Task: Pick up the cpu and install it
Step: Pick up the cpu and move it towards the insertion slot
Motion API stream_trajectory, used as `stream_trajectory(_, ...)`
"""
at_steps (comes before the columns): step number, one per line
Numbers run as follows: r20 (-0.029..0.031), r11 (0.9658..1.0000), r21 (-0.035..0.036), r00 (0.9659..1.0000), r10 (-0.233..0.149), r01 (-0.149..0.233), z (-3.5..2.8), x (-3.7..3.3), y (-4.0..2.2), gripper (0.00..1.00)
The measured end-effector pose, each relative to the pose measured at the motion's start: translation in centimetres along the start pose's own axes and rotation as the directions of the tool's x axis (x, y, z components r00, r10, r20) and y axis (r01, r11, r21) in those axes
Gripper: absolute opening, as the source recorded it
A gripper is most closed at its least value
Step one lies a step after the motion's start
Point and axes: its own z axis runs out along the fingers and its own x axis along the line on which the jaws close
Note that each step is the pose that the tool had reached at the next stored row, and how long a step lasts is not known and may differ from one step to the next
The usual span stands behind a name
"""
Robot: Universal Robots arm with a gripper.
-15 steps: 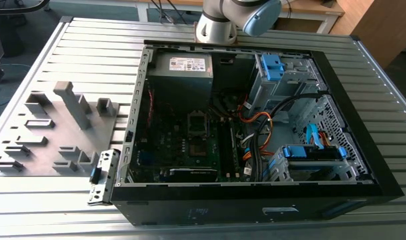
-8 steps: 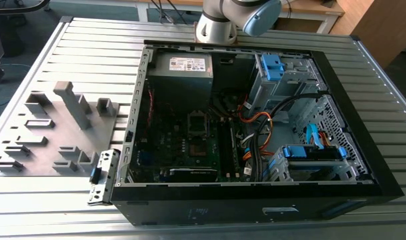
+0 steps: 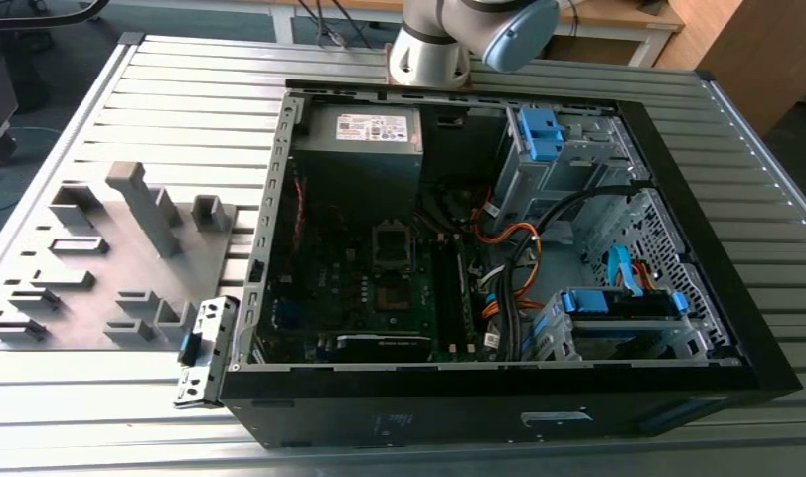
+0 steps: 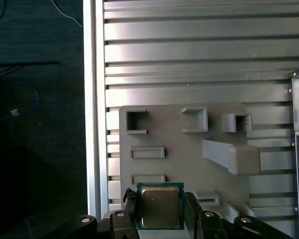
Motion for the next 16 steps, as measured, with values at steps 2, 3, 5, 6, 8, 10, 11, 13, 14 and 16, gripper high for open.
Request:
stream_trajectory(2,0.0000,1.0000,-0.0001,1.0000,0.000,0.000,0.00,-0.33,0.02,0.47)
stream_trajectory(3,0.0000,1.0000,-0.0001,1.0000,0.000,0.000,0.00,-0.50,0.03,0.47)
stream_trajectory(5,-0.0001,1.0000,0.0000,1.0000,0.000,0.000,0.00,-0.85,0.05,0.47)
stream_trajectory(6,0.0000,1.0000,0.0000,1.0000,0.000,0.000,0.00,-1.04,0.06,0.47)
stream_trajectory(8,-0.0001,1.0000,0.0001,1.0000,0.000,0.000,-0.01,-1.43,0.08,0.47)
stream_trajectory(10,-0.0001,1.0000,0.0000,1.0000,0.000,0.000,-0.01,-1.82,0.10,0.47)
stream_trajectory(11,0.0000,1.0000,0.0000,1.0000,0.000,0.000,-0.01,-2.02,0.11,0.47)
stream_trajectory(13,0.0000,1.0000,0.0000,1.0000,0.000,0.000,0.00,-2.44,0.13,0.47)
stream_trajectory(14,0.0001,1.0000,0.0000,1.0000,0.000,0.000,0.00,-2.64,0.14,0.47)
stream_trajectory(16,0.0000,1.0000,0.0000,1.0000,0.000,0.000,0.00,-3.07,0.16,0.47)
